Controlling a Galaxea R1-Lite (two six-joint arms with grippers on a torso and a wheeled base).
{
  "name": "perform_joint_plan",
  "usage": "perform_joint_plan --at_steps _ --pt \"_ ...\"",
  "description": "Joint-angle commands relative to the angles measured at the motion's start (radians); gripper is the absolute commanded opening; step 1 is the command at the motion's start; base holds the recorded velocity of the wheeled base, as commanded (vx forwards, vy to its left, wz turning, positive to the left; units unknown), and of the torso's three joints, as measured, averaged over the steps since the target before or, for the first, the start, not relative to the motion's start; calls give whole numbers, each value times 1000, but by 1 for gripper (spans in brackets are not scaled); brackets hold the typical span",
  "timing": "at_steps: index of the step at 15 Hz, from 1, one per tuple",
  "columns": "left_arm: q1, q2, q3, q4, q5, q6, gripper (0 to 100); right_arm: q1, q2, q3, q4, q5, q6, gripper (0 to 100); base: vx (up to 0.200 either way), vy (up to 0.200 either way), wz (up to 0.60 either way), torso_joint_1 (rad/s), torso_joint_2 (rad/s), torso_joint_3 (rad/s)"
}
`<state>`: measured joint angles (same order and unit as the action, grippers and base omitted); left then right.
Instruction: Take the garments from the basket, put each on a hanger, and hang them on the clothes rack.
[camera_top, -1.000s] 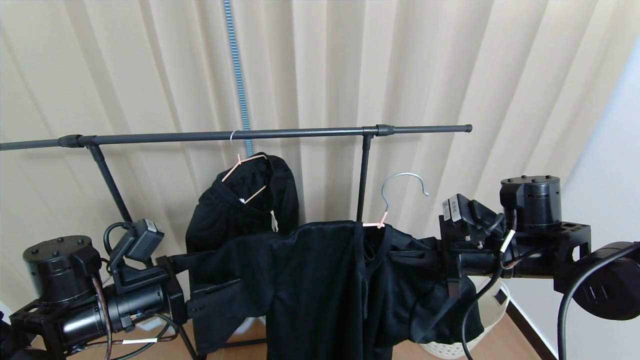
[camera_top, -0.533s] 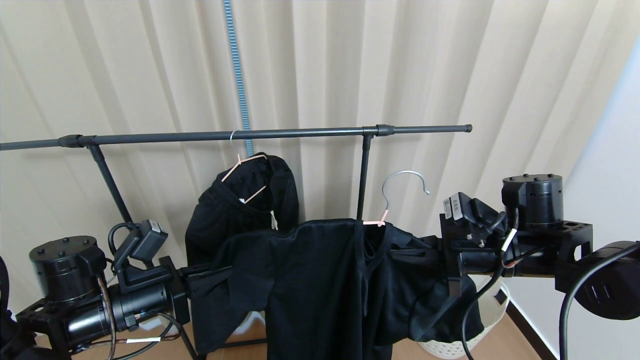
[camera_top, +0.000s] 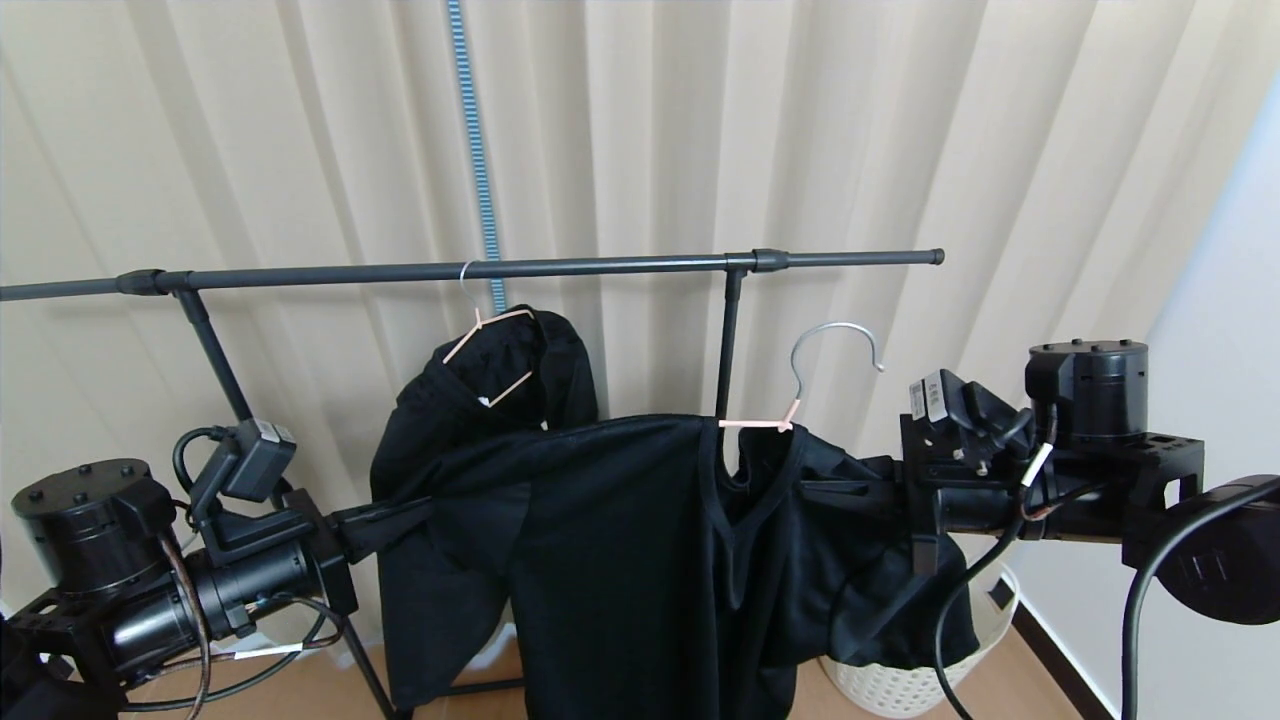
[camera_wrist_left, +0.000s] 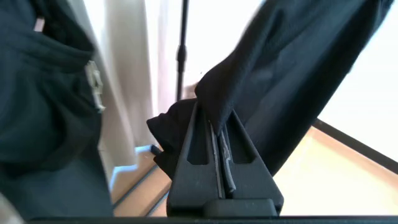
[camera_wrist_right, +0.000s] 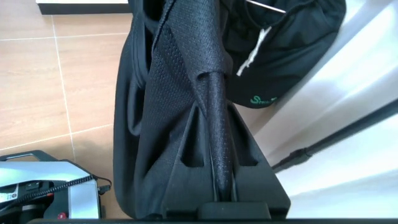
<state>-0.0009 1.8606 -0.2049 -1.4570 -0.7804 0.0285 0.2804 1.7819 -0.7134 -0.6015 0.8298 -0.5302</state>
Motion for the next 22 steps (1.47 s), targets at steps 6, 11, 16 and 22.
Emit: perform_joint_plan --at_steps 6,11,16,22 --pt "50 0 -22 0 -2 1 0 -40 -1 -3 0 5 -2 0 0 0 0 0 0 0" --pt "56 0 -24 3 -2 -1 0 -63 -10 -4 -1 17 -4 0 0 0 0 0 0 0" --pt "68 3 -31 9 -3 -15 0 -110 -9 -18 -1 43 -8 0 0 0 0 0 0 0" --pt "53 18 -24 9 -2 -15 100 -106 -1 -18 -1 43 -10 0 0 0 0 0 0 0"
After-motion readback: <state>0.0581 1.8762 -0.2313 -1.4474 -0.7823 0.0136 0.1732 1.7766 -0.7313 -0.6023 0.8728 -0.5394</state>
